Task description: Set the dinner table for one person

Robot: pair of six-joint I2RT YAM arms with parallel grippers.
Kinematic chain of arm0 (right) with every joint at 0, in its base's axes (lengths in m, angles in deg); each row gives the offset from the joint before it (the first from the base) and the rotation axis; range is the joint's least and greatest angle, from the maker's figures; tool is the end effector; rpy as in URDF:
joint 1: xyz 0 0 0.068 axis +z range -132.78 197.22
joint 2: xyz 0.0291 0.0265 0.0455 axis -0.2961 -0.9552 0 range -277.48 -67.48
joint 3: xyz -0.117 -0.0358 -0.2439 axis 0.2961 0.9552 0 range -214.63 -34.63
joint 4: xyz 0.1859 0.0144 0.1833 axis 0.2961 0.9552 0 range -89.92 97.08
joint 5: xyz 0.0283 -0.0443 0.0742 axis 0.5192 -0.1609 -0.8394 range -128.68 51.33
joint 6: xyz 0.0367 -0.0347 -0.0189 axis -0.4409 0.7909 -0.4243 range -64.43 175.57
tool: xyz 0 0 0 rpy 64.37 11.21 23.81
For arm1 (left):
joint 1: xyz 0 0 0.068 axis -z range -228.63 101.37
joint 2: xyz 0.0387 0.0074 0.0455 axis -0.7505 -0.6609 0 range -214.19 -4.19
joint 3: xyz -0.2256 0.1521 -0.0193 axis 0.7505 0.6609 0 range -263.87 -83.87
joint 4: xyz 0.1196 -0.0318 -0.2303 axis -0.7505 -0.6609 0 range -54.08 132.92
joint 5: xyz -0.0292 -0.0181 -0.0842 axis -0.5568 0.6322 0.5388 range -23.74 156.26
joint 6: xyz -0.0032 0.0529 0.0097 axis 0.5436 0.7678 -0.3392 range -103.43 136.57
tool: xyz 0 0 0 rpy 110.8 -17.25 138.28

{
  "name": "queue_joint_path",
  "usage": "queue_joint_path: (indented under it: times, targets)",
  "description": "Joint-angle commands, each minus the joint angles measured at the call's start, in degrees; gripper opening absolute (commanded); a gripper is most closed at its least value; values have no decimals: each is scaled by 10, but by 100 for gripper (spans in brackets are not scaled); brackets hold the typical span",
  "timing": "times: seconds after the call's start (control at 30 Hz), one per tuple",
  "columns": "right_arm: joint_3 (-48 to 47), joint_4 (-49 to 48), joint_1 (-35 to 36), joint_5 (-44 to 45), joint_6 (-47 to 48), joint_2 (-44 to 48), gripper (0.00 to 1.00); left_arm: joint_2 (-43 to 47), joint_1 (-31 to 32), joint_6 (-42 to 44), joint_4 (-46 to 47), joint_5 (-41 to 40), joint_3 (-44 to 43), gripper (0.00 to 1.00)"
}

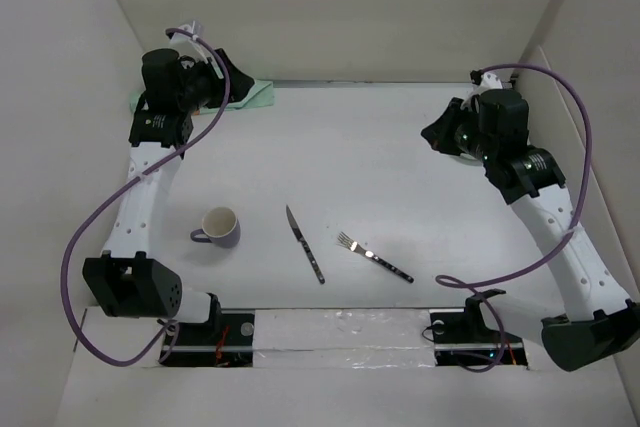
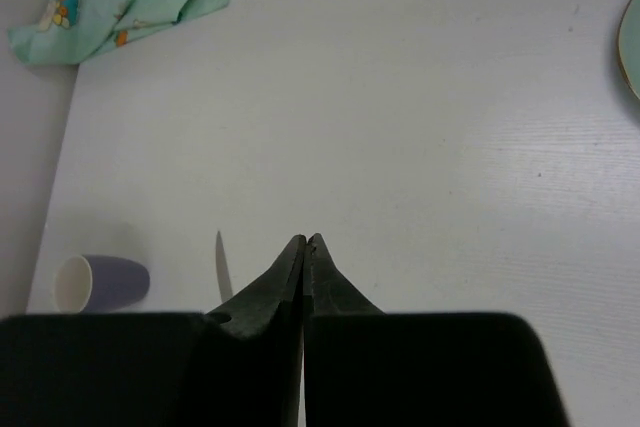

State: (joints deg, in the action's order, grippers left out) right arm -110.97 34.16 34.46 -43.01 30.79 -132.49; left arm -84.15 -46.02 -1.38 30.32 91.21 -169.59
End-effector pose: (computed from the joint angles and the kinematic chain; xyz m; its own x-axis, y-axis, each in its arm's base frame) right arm 0.2264 0.0730 0.4174 -0.4872 0.2865 -0.8250 -0.1738 0.8939 0.4131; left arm 0.3162 -0.0295 0.4451 -0.2550 -0.2681 -0.9290 0.4007 0.8451 -0.3538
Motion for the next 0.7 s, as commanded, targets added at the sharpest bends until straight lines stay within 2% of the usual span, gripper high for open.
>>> queue_joint_path:
  times: [0.0, 0.1, 0.13, 0.23, 0.27, 0.33, 0.37, 0.4, 0.53, 0.6, 0.63, 0.67]
  targets:
    - [-20, -25, 1, -26, 4, 1, 0, 13, 0, -3, 9, -25, -19, 57]
    - [-6, -41, 12, -44, 6, -2, 0, -16, 0, -11, -1, -71, -61, 43]
    - [-2, -43, 17, -49, 6, -5, 0, -26, 0, -19, -1, -95, -73, 27]
    - [-1, -42, 18, -65, 10, -13, 0, -92, 0, -33, -29, -185, -150, 0]
    - [0, -44, 18, -64, 10, -14, 0, -136, -6, -36, -53, -228, -174, 0]
    - [2, -49, 18, -66, 13, -12, 0, -180, -18, -49, -73, -244, -244, 0]
    - [0, -47, 18, -61, 18, -14, 0, -248, -52, -67, -99, -244, -308, 0]
    - [0, -47, 18, -61, 18, -14, 0, -249, -52, -67, -99, -244, -308, 0]
    - [-14, -40, 18, -56, 25, -20, 0, -335, -110, -120, -113, -243, -364, 22]
    - [-7, -46, 18, -52, 25, -15, 0, -376, -123, -122, -113, -283, -379, 31]
    - [-3, -47, 18, -52, 25, -14, 0, -389, -123, -122, -117, -293, -383, 41]
    - [0, -48, 18, -53, 25, -13, 0, -416, -128, -126, -120, -308, -386, 44]
